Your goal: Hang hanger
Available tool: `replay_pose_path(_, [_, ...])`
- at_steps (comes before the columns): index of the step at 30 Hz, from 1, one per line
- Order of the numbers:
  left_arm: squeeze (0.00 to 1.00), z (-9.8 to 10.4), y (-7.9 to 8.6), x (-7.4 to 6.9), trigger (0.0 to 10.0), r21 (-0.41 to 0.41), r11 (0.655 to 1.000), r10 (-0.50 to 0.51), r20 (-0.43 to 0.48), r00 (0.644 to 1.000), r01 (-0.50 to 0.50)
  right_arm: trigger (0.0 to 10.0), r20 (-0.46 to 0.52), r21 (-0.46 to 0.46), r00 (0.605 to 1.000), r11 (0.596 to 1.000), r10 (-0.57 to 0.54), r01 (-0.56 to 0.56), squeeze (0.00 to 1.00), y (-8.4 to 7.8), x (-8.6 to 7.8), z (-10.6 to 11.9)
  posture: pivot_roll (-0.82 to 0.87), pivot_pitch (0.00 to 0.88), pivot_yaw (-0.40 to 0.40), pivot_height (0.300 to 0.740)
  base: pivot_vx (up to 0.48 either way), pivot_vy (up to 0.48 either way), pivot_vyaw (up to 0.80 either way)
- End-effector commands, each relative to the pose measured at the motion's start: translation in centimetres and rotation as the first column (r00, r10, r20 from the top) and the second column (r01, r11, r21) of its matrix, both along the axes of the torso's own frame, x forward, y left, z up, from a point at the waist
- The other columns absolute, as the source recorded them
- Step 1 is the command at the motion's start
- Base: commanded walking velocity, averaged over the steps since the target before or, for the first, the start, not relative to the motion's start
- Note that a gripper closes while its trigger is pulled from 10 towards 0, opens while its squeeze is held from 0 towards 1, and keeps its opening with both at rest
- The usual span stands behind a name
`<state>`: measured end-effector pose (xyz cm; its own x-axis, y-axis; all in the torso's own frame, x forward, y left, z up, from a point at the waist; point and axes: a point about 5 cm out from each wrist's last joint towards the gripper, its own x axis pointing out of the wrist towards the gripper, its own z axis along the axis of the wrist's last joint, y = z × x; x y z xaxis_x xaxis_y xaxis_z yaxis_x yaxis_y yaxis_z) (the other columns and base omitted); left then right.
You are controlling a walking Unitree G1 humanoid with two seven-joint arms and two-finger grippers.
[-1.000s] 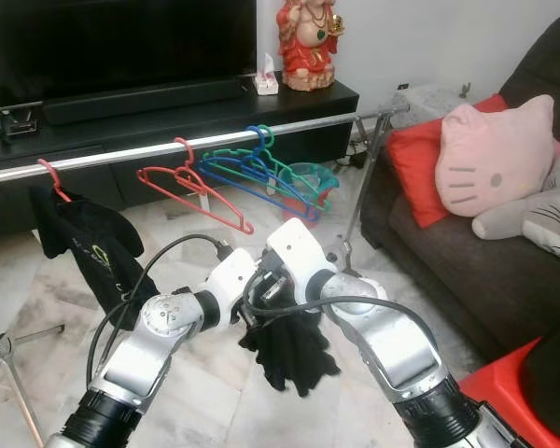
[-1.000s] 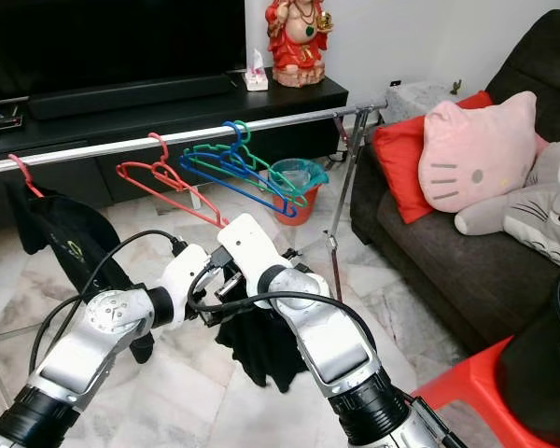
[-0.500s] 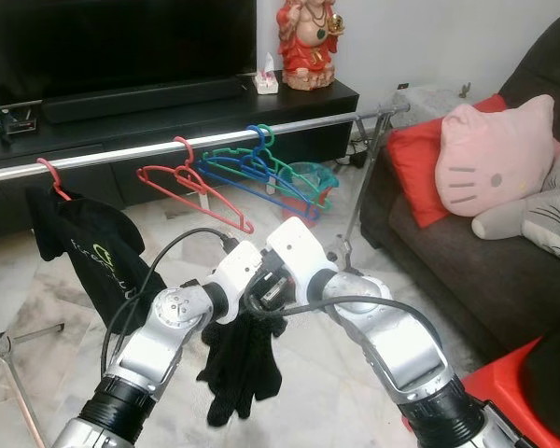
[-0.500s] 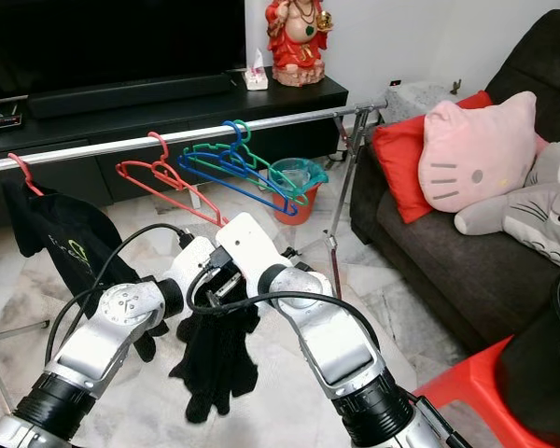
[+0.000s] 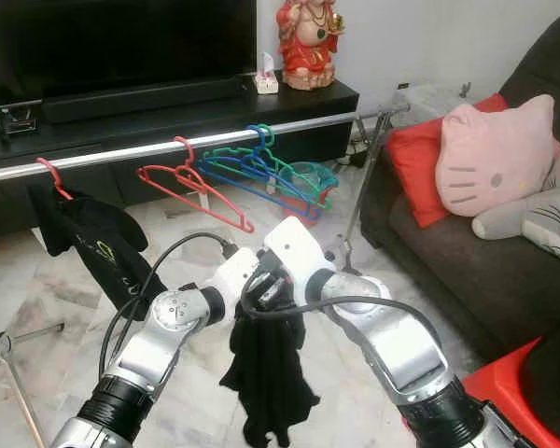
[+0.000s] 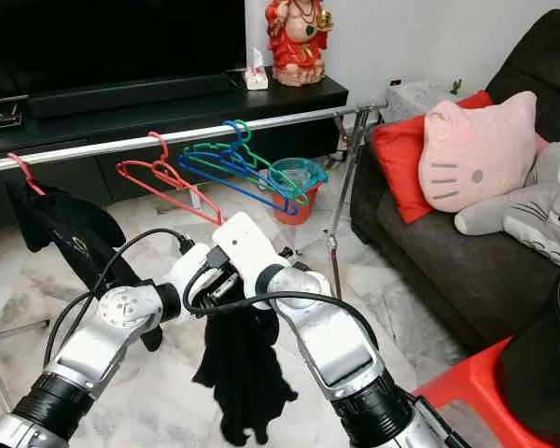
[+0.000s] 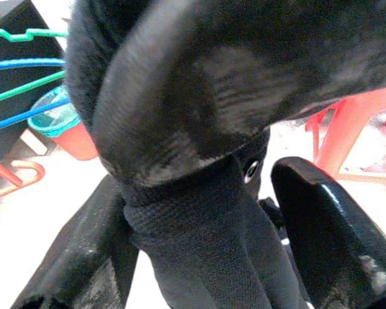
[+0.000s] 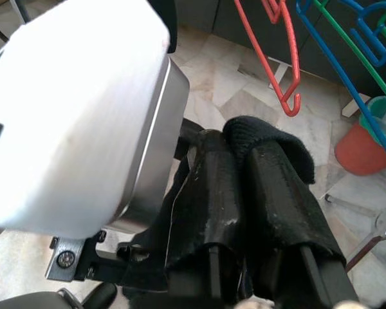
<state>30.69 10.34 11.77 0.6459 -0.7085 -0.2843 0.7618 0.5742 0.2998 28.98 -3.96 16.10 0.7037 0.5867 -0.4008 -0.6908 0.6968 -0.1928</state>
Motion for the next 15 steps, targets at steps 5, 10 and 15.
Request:
replay_pose_path(5, [0.00, 0.46, -0.64, 0.51, 0.0, -0.004, 1.000, -0.002, 0.024, 1.000, 0.002, 10.0, 0.055, 0.025, 0.998, 1.000, 0.011, -0.012, 0.00, 0.39, 0.02, 1.70, -0.05, 0.000, -0.027, 0.740, 0.000, 0.000, 0.00])
replay_pose_path(10, [0.00, 0.46, -0.94, 0.54, 0.0, -0.016, 1.000, -0.008, 0.022, 1.000, 0.008, 10.0, 0.055, 0.026, 0.998, 1.000, 0.007, -0.008, 0.00, 0.34, 0.02, 1.71, -0.06, 0.000, -0.024, 0.740, 0.000, 0.000, 0.00])
replay_pose_path(15, [0.00, 0.42, -1.02, 0.57, 0.0, -0.020, 1.000, -0.012, 0.018, 1.000, 0.013, 10.0, 0.054, 0.028, 0.999, 1.000, 0.005, -0.007, 0.00, 0.34, 0.02, 1.72, -0.06, 0.000, -0.024, 0.740, 0.000, 0.000, 0.00])
